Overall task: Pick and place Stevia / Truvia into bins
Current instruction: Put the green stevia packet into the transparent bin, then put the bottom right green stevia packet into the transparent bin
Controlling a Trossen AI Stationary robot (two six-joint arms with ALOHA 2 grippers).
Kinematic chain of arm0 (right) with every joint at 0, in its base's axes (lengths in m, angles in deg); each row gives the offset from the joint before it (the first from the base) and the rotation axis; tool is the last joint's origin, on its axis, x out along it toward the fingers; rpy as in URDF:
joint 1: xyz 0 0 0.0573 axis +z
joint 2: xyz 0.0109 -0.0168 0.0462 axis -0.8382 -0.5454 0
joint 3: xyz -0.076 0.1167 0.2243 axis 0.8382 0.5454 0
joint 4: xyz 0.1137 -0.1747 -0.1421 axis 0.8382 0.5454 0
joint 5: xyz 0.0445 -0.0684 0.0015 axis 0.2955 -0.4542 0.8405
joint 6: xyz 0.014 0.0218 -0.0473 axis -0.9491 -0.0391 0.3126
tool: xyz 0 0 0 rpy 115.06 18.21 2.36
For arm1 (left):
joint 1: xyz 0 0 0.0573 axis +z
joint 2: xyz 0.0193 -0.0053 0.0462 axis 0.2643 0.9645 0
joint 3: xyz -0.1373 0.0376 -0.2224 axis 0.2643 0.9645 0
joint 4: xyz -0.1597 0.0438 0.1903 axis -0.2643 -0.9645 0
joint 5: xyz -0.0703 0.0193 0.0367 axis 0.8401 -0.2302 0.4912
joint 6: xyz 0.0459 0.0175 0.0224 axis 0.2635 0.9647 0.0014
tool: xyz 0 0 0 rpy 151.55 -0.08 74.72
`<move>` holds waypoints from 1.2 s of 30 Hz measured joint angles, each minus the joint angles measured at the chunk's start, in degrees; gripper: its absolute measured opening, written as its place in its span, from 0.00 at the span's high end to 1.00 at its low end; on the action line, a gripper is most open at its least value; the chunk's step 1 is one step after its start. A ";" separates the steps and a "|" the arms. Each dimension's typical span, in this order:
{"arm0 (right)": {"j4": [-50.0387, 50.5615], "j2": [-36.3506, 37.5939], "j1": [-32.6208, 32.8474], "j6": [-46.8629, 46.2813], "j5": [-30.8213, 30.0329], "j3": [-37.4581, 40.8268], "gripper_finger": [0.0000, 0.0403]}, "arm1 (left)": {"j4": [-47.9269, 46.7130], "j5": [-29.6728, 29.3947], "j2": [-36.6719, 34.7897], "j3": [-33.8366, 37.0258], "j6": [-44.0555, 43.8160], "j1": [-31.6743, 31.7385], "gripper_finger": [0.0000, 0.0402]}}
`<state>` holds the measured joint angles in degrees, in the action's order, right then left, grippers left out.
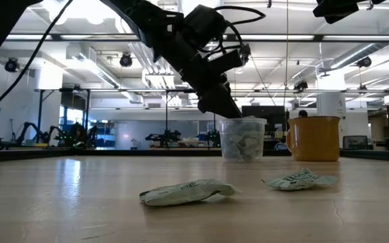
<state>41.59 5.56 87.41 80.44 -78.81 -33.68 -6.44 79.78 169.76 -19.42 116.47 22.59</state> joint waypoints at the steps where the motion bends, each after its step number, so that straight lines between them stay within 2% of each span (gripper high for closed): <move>1: -0.02 0.00 0.00 0.00 -0.01 0.00 0.66 | -0.06 -0.10 0.00 0.00 0.00 0.03 0.67; 9: -0.04 0.00 0.00 0.00 -0.02 0.00 0.66 | 0.85 -5.39 -0.54 -1.38 0.00 0.09 0.67; 17: 0.03 0.00 0.02 -0.60 0.09 0.19 0.66 | -0.44 -5.33 -3.93 -1.78 -4.15 -0.24 0.67; 20: -0.04 0.02 0.02 -2.50 2.79 1.22 0.66 | -5.27 -3.92 -6.86 -1.61 -6.49 -1.13 0.67; 23: -0.23 0.02 0.03 -4.98 8.53 2.76 0.66 | -10.89 -2.28 -10.22 -0.44 -9.02 -2.94 0.67; 26: -1.37 -0.05 0.27 -9.69 13.39 5.23 0.66 | -15.83 -1.07 -14.02 1.72 -10.93 -5.54 0.67; 30: -5.24 -0.95 1.00 -13.89 13.84 8.43 0.66 | -16.69 -0.61 -18.51 7.15 -12.14 -10.09 0.67; 36: -15.04 -6.68 1.51 -15.28 14.28 11.25 0.66 | -11.64 -0.55 -25.12 17.12 -15.24 -16.04 0.67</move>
<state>26.56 -1.12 88.92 65.16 -64.53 -22.42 -18.08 79.23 144.64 -2.30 101.23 6.55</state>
